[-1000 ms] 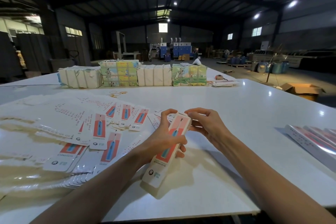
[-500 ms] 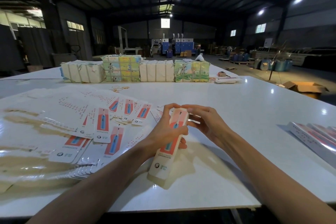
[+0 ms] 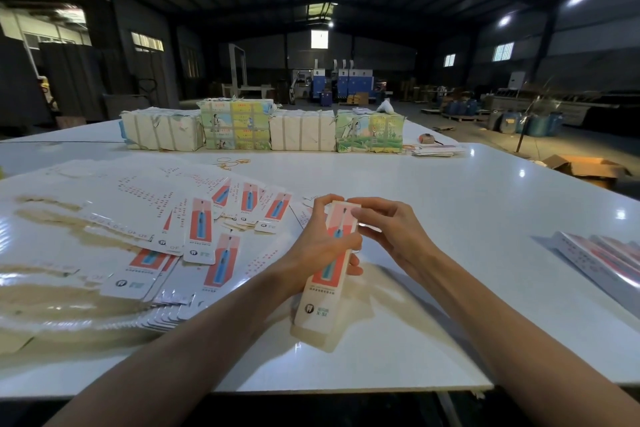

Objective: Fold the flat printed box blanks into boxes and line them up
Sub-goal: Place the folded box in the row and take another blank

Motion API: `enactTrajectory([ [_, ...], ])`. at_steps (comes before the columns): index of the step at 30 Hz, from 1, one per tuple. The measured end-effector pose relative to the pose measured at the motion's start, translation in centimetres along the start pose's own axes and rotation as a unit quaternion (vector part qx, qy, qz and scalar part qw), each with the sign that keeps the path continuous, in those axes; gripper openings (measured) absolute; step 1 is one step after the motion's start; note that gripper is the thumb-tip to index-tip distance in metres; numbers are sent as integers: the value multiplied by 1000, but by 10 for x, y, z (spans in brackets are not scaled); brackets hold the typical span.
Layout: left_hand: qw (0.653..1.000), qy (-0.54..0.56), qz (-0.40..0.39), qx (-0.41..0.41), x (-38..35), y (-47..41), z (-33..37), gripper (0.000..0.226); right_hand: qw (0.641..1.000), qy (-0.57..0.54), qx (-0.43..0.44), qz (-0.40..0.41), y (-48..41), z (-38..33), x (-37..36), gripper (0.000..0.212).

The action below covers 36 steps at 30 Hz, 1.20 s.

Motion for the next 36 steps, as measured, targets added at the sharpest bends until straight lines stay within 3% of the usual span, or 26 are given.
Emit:
enactTrajectory([
  [7, 999, 13, -3, 33, 1, -1, 0, 74, 999, 40, 12, 7, -5, 6, 1, 18],
  [13, 977, 197, -2, 78, -6, 0, 0, 77, 989, 147, 15, 33, -5, 17, -10, 35],
  [17, 963, 254, 75, 56, 2, -4, 1, 67, 948, 306, 68, 50, -1, 13, -15, 45],
  [20, 914, 389, 107, 42, 2, -6, 8, 48, 923, 382, 57, -6, 9, 7, -27, 64],
  [22, 886, 449, 110, 46, 2, -7, 12, 40, 867, 491, 71, -35, 12, 5, -37, 66],
  [24, 890, 444, 75, 74, 4, -8, 13, 52, 819, 565, 85, -48, 16, 5, -45, 56],
  [26, 902, 420, 32, 97, 6, -4, 13, 63, 811, 577, 82, -44, 20, 4, -45, 48],
  [28, 929, 361, 39, 73, 5, -3, 12, 62, 807, 585, 75, -24, 25, -1, -36, 41],
  [31, 995, 54, 88, -8, 12, -7, 4, 44, 781, 622, 42, 33, 31, -10, -1, 39],
  [34, 965, -235, 108, -35, 24, -13, -10, 44, 732, 675, 10, 96, 41, -19, 53, 44],
  [36, 930, -355, 90, -34, 27, -13, -18, 49, 685, 717, -23, 128, 52, -23, 95, 47],
])
Point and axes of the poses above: each hand's wrist, its own y-axis away from the middle knuckle, its own x-axis out of the back of the hand, z = x × y, the point moved 1 cm from there along -y, towards the middle knuckle, and after that the axes turned 2 degrees about -y, right-handed, at the moved point
